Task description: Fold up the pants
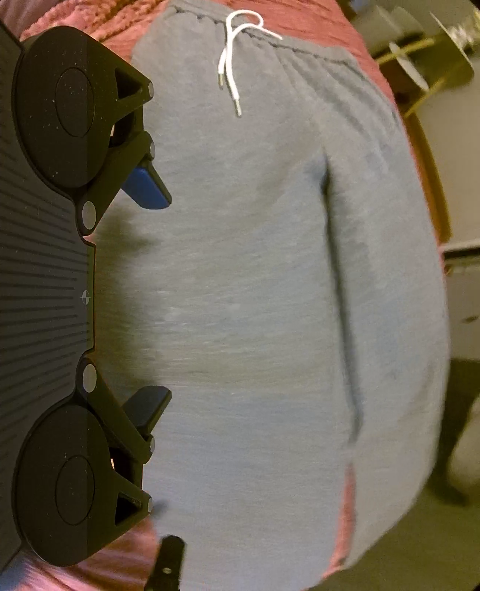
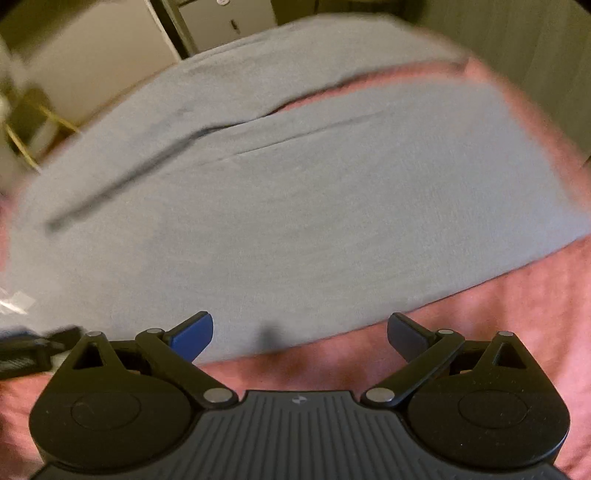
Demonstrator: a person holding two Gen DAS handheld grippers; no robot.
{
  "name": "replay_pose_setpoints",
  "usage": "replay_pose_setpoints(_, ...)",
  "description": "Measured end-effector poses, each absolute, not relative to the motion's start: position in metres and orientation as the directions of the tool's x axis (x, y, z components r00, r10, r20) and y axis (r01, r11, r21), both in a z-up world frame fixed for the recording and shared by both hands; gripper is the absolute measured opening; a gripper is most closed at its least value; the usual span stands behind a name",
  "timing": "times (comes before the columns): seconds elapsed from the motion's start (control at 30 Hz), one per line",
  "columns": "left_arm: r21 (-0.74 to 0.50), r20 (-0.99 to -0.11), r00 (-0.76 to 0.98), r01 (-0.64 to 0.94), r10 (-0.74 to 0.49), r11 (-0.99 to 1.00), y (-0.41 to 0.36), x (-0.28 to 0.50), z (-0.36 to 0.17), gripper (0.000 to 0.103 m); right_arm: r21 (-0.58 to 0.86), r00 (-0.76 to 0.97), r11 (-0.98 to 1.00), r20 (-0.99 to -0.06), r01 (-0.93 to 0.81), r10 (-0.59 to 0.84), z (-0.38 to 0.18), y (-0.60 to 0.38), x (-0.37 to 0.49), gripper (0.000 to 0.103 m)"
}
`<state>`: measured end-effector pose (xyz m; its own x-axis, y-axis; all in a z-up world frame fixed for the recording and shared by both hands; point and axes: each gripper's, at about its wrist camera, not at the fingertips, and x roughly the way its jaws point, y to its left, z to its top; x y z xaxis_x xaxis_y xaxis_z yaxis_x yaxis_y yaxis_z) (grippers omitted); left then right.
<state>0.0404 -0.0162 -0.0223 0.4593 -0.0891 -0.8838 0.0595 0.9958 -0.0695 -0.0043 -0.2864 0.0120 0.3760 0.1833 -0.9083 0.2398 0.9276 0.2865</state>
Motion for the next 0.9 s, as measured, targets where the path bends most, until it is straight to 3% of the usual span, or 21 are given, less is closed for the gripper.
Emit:
replay_pose_setpoints(0.07,-0.126,-0.862,0.494,0.014,-0.116,0.992,-0.009,0.046,-0.013,0.103,0.419,0.394,0.860,-0.871,0.290,0.292,0.006,-0.309,0.006,0.101)
replay_pose_setpoints(0.13,-0.182,-0.836,0.535,-0.062,-0.121,0.981,0.001,0.055,-0.005,0.103,0.393,0.475,0.867,-0.853,0.308,0.217,0.019,-0.321,0.019,0.101)
replay_pose_setpoints(0.2,-0.212,-0.809,0.582,-0.166,-0.078,0.963,0.013,0.068,0.000,0.103,0.339,0.626,0.889,-0.776,0.307,0.080,0.046,-0.327,0.030,0.101)
replay_pose_setpoints(0.23,-0.210,-0.801,0.598,-0.226,-0.034,0.951,0.018,0.075,0.000,0.103,0.326,0.728,0.894,-0.686,0.308,0.000,0.063,-0.329,0.037,0.101)
replay_pose_setpoints(0.3,-0.173,-0.781,0.619,-0.334,0.077,0.927,0.028,0.091,0.000,0.103,0.341,0.820,0.900,-0.572,0.272,-0.031,0.079,-0.333,0.058,0.101)
replay_pose_setpoints(0.33,-0.150,-0.772,0.624,-0.363,0.120,0.920,0.032,0.100,-0.001,0.103,0.358,0.827,0.903,-0.562,0.240,0.003,0.079,-0.335,0.073,0.101)
replay_pose_setpoints(0.43,-0.091,-0.780,0.593,-0.426,0.202,0.900,0.048,0.131,-0.014,0.103,0.437,0.679,0.836,-0.726,0.333,0.110,0.052,-0.349,0.160,0.101)
replay_pose_setpoints(0.5,-0.094,-0.788,0.580,-0.443,0.205,0.892,0.062,0.146,-0.028,0.103,0.393,0.590,0.827,-0.802,0.401,0.094,0.032,-0.351,0.216,0.101)
replay_pose_setpoints(0.67,-0.107,-0.771,0.580,-0.525,0.263,0.845,0.089,0.163,-0.062,0.103,0.234,0.544,0.843,-0.835,0.485,-0.081,0.010,-0.339,0.341,0.100)
replay_pose_setpoints(0.77,-0.051,-0.719,0.602,-0.544,0.347,0.837,0.090,0.168,-0.070,0.103,0.227,0.538,0.802,-0.832,0.553,-0.136,-0.003,-0.343,0.393,0.083)
replay_pose_setpoints(0.9,-0.004,-0.693,0.598,-0.563,0.403,0.827,0.086,0.172,-0.088,0.103,0.250,0.509,0.731,-0.847,0.635,-0.153,-0.037,-0.354,0.431,0.079)
